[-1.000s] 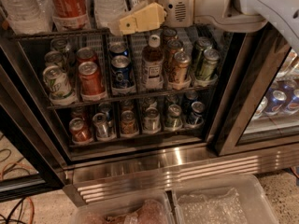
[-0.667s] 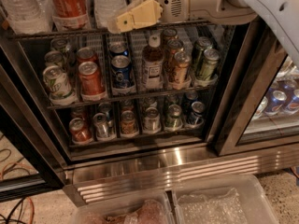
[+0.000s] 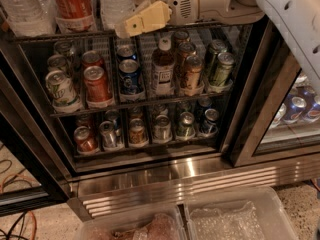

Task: Pick water bottle from top shelf of fridge

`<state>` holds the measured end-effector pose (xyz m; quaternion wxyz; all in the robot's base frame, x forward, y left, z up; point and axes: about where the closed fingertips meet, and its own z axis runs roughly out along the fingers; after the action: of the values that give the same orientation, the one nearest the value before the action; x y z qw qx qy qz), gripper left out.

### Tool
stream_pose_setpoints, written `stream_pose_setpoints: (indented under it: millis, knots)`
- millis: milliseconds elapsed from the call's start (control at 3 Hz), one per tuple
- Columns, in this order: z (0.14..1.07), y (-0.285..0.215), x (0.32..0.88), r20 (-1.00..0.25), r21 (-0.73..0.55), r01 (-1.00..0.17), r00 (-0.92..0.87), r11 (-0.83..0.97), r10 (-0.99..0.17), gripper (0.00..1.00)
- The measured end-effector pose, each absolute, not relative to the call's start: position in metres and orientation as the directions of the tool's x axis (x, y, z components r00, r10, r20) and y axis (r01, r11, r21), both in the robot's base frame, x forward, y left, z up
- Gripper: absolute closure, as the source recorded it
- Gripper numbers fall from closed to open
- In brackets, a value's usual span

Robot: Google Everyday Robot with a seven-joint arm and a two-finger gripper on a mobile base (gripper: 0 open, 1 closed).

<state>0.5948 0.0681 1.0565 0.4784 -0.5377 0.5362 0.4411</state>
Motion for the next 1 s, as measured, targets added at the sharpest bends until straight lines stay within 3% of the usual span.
stream_pose_setpoints:
  millis: [1000]
  knots:
    - [1.0514, 0.0714, 0.5943, -0.987, -0.022, -1.000, 0.021, 0.002, -0.158, 0.00]
